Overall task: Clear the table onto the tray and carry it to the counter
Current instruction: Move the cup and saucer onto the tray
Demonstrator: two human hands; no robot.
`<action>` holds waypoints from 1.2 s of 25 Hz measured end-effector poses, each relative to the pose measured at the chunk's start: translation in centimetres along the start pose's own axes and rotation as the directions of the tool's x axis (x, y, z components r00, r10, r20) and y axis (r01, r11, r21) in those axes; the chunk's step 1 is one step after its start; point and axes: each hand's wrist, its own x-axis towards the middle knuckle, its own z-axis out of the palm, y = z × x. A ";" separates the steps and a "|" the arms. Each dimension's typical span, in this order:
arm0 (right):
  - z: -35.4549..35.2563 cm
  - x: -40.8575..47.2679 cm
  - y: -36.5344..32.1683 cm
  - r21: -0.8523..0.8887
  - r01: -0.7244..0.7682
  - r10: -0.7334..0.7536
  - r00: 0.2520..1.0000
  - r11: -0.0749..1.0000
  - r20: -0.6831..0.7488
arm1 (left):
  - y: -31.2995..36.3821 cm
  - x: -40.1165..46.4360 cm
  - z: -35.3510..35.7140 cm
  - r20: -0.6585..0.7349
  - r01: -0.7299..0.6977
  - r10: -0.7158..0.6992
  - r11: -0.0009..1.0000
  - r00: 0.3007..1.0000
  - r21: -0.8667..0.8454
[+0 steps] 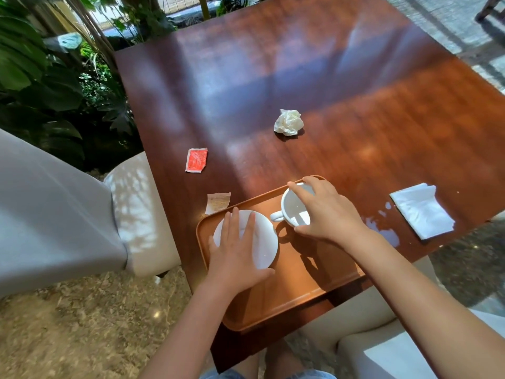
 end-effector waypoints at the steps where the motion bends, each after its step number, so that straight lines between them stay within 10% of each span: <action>1: -0.1 0.0 0.1 0.013 0.007 -0.007 1.000 1.000 0.001 | -0.1 -0.1 0.1 -0.011 -0.001 0.001 1.000 1.000 0.002; 20: -2.2 2.0 0.7 -0.058 0.075 -0.074 0.997 0.996 0.026 | -0.3 0.1 -1.5 0.005 0.007 -0.007 1.000 1.000 -0.001; 30: -3.6 12.0 1.1 -0.031 -0.004 -0.003 0.979 0.999 -0.206 | -6.1 8.9 -9.5 -0.467 -0.055 -0.002 0.993 0.884 -0.108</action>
